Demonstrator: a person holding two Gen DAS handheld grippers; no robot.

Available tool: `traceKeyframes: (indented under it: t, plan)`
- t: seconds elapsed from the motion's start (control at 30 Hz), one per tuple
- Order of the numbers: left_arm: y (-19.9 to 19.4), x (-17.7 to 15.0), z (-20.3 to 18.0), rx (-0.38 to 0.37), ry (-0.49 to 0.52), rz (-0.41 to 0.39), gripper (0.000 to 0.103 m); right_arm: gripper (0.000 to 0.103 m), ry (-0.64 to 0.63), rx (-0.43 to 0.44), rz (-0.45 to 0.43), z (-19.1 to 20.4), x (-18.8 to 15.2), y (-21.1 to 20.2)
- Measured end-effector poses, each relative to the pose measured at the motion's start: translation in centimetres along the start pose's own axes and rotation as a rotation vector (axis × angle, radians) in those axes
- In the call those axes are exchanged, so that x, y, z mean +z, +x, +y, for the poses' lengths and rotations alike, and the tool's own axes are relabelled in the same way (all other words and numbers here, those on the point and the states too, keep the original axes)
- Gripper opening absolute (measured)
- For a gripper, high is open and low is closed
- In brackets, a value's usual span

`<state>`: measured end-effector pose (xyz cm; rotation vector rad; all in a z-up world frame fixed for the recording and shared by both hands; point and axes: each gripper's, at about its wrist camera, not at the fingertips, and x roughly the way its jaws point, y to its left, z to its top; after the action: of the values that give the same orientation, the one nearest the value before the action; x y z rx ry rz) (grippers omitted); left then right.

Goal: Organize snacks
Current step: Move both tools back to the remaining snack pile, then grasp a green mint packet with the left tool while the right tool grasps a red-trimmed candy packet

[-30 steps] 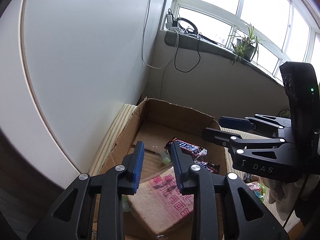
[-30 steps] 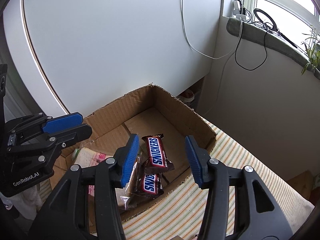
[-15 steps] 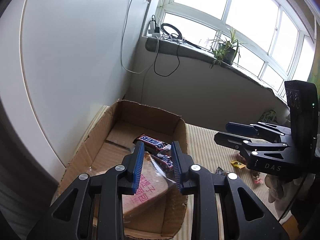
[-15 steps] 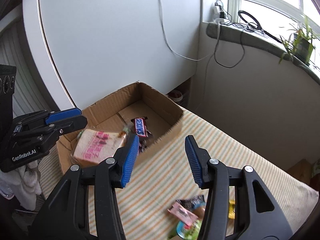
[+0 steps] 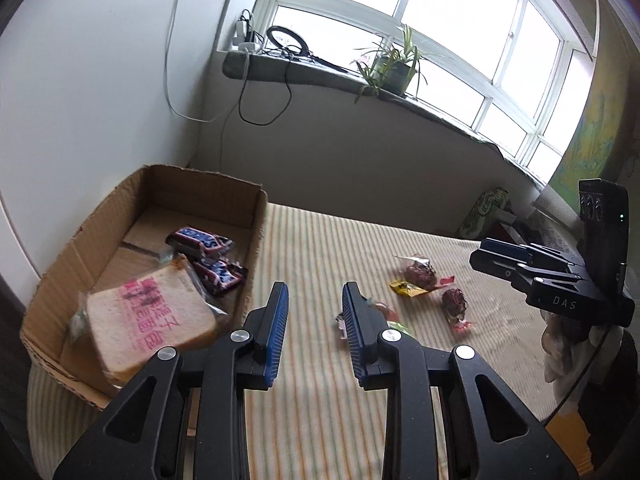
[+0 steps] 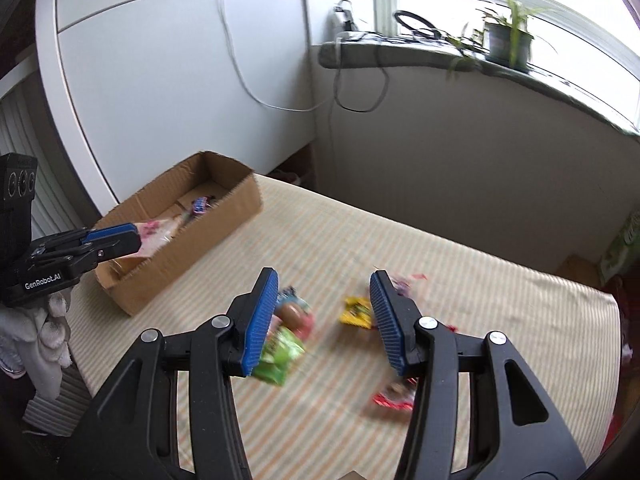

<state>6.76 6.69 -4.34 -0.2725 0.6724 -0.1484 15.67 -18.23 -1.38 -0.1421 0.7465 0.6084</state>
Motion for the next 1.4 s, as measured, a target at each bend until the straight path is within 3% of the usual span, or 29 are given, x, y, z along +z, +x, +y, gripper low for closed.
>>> traceKeyframes:
  t: [0.27, 0.4, 0.53, 0.6, 0.63, 0.9, 1.03, 1.4]
  plan:
    - [2.5, -2.4, -3.4, -0.067, 0.042, 0.1, 0.026, 0.05, 0.056, -0.07, 0.063, -4.6, -4.4, -0.3]
    - [4.1, -3.9, -4.7, -0.107, 0.062, 0.172, 0.026, 0.063, 0.091, -0.084, 0.102, -6.0, -6.0, 0.9]
    - [5.2, -4.8, -5.7, -0.12, 0.114, 0.221, 0.027, 0.066, 0.135, -0.086, 0.124, -7.3, -7.1, 1.9]
    - [5.9, -5.0, -6.2, -0.111, 0.153, 0.242, 0.039, 0.067, 0.152, -0.083, 0.128, -7.8, -7.4, 2.2]
    - [6.2, -5.1, -6.3, -0.111, 0.165, 0.247, 0.041, 0.067, 0.161, -0.077, 0.13, -8.0, -7.5, 2.4]
    - [8.7, -4.9, -6.7, -0.138, 0.241, 0.331, 0.041, 0.067, 0.186, -0.06, 0.126, -8.8, -7.9, 3.1]
    - [9.5, -5.4, -7.6, -0.134, 0.318, 0.354, 0.041, 0.067, 0.185, -0.062, 0.126, -9.0, -7.9, 3.2]
    - [9.2, -6.3, -10.0, -0.128, 0.412, 0.339, 0.041, 0.067, 0.186, -0.041, 0.135, -9.0, -7.7, 4.1]
